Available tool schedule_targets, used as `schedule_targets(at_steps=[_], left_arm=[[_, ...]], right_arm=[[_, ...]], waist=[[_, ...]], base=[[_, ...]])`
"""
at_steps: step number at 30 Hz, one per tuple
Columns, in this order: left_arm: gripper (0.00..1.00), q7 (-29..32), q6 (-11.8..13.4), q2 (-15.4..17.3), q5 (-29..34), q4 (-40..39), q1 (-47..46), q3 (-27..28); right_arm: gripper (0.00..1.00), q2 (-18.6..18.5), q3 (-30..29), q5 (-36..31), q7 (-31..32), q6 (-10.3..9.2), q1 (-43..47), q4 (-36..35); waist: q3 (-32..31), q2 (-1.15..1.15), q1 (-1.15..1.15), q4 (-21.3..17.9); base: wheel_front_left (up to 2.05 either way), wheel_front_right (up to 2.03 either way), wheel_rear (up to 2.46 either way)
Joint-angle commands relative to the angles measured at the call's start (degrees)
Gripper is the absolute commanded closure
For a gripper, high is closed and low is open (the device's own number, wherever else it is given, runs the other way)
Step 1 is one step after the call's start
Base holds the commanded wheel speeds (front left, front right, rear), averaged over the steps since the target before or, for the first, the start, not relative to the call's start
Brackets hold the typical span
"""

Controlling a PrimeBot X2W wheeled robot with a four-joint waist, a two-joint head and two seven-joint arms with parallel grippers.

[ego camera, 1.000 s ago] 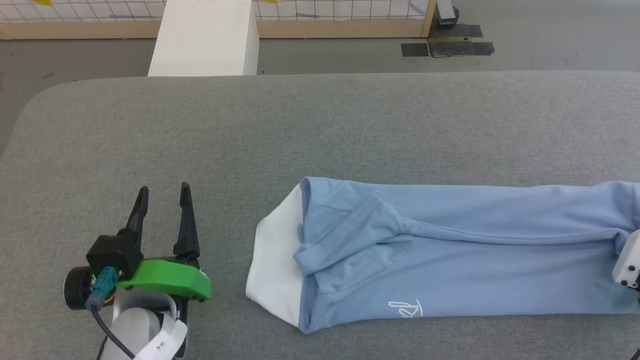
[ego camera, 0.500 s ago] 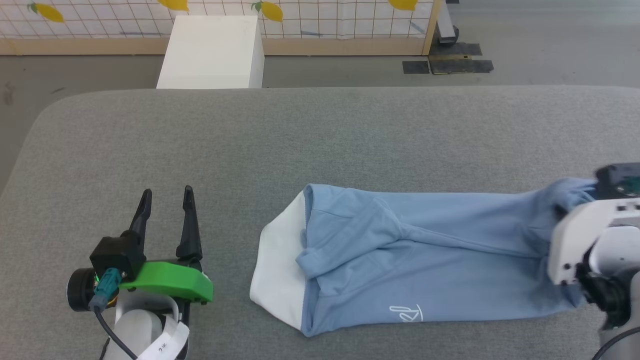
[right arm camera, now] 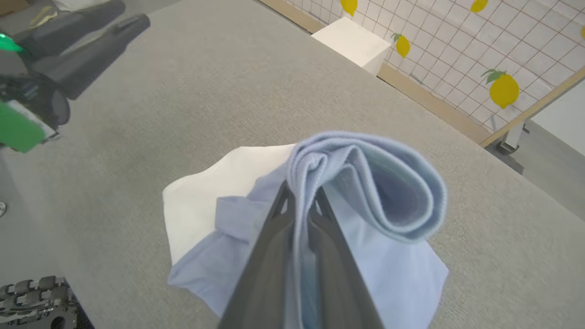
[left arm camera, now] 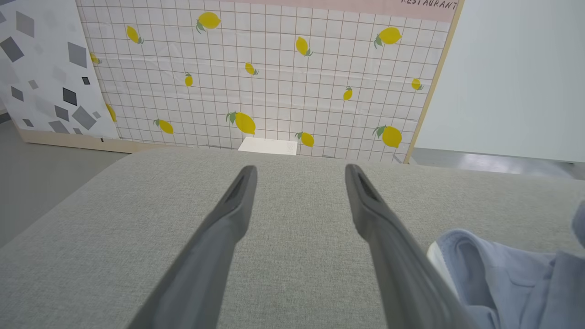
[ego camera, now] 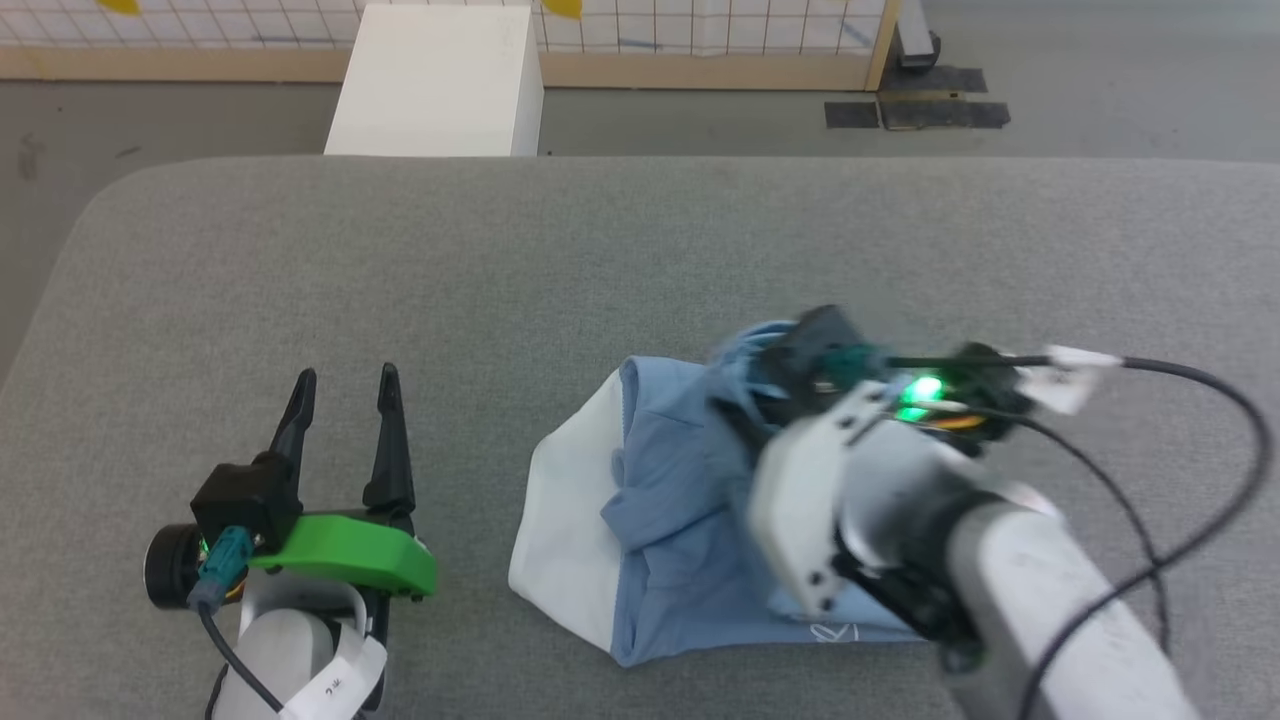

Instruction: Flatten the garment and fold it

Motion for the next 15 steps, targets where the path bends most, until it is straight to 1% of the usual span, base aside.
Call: schedule_targets(at_steps=[1, 6, 12, 15], left_arm=[[0.00, -0.2, -0.3, -0.2, 0.8, 0.1, -1.3, -0.4], [0.00, -0.2, -0.3, -0.2, 0.4, 0.2, -2.4, -1.4], [0.00, -0.2, 0.0, -0.2, -0.1, 0.4, -3.3, -2.2], [0.00, -0.2, 0.2, -0.2, -0.4, 0.6, -3.7, -2.6]], right_arm=[[1.00, 0.8, 1.7, 0.6, -1.6, -0.09, -2.3, 2.6], [1.00, 3.1, 7.6, 1.9, -7.1, -0.09, -8.2, 15.7], [1.00, 4.0, 12.8, 4.1, -11.9, -0.09, -13.3, 30.9], [1.00, 4.1, 15.1, 6.8, -14.4, -0.09, -15.4, 35.9]], waist=[[1.0, 0.00, 0.00, 0.7], [2.7, 0.00, 0.00, 2.1], [4.3, 0.00, 0.00, 3.5], [4.8, 0.00, 0.00, 4.1]], base=[[0.00, 0.00, 0.00], [0.00, 0.00, 0.00], [0.00, 0.00, 0.00], [0.00, 0.00, 0.00]])
